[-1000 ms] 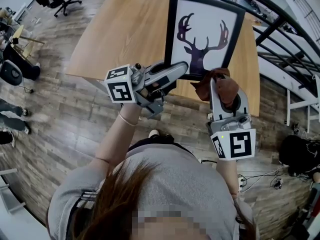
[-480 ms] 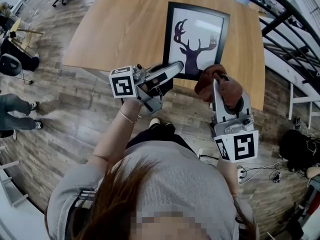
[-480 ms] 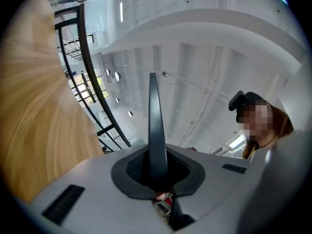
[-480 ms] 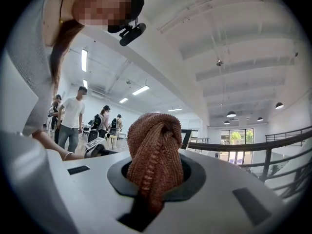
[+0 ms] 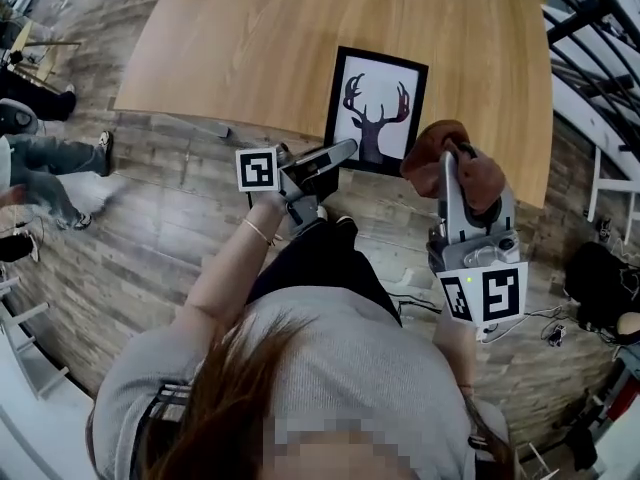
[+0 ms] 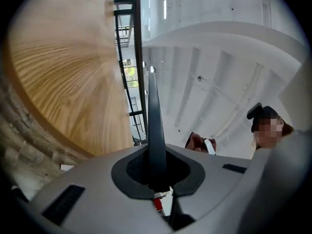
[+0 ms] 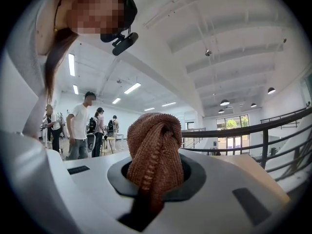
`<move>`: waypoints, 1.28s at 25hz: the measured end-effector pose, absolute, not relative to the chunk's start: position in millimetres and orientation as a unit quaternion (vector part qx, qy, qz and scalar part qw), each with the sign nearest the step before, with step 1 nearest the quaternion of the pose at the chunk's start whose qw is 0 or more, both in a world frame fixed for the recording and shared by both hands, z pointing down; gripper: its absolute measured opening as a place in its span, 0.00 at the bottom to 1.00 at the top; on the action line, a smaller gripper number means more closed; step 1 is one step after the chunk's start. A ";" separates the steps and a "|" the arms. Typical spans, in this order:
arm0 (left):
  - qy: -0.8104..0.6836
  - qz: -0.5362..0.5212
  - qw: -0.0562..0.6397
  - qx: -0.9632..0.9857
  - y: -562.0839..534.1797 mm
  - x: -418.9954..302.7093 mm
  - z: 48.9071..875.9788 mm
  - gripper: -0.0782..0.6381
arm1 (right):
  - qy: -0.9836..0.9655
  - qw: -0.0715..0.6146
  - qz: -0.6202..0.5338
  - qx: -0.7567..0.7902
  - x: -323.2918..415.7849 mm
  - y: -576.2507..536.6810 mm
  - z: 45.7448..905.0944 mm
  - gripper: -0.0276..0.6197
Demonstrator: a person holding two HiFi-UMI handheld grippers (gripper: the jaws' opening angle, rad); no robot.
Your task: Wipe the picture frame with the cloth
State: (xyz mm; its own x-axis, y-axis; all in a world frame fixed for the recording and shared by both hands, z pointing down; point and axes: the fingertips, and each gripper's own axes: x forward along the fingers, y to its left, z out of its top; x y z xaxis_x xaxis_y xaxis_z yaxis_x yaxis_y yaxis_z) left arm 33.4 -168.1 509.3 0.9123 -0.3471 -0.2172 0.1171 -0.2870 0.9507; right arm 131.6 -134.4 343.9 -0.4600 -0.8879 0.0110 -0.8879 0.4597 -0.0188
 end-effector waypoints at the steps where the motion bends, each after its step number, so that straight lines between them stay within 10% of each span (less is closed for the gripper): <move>1: -0.077 -0.197 0.604 0.768 -167.0 31.7 519.6 0.15 | 0.853 0.001 -0.014 -0.522 131.8 -135.4 346.9 0.16; 32: -0.022 -0.179 0.696 0.695 -177.9 29.3 597.1 0.15 | 0.839 -0.012 -0.076 -0.539 121.8 -162.2 379.2 0.16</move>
